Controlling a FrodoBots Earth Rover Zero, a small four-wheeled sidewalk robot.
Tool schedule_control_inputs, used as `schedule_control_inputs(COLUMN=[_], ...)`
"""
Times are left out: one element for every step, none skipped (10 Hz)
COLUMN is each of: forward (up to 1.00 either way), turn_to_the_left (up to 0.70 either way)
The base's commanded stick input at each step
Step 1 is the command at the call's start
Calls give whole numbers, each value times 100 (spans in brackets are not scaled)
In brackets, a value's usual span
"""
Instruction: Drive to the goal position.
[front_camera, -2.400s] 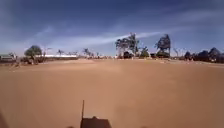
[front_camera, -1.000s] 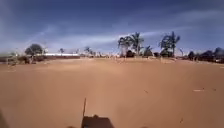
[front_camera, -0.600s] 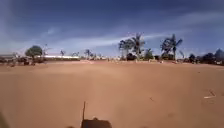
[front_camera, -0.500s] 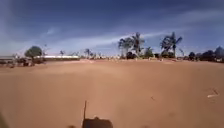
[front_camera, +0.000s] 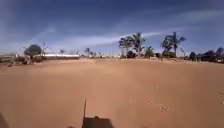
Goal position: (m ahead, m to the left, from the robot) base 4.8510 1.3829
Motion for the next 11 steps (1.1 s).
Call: schedule_control_inputs(forward=[70, 70, 70, 70, 70, 70, 70, 70, 70, 70, 70], turn_to_the_left=[0, 0, 0, 0, 0, 0, 0, 0, 0, 0, 0])
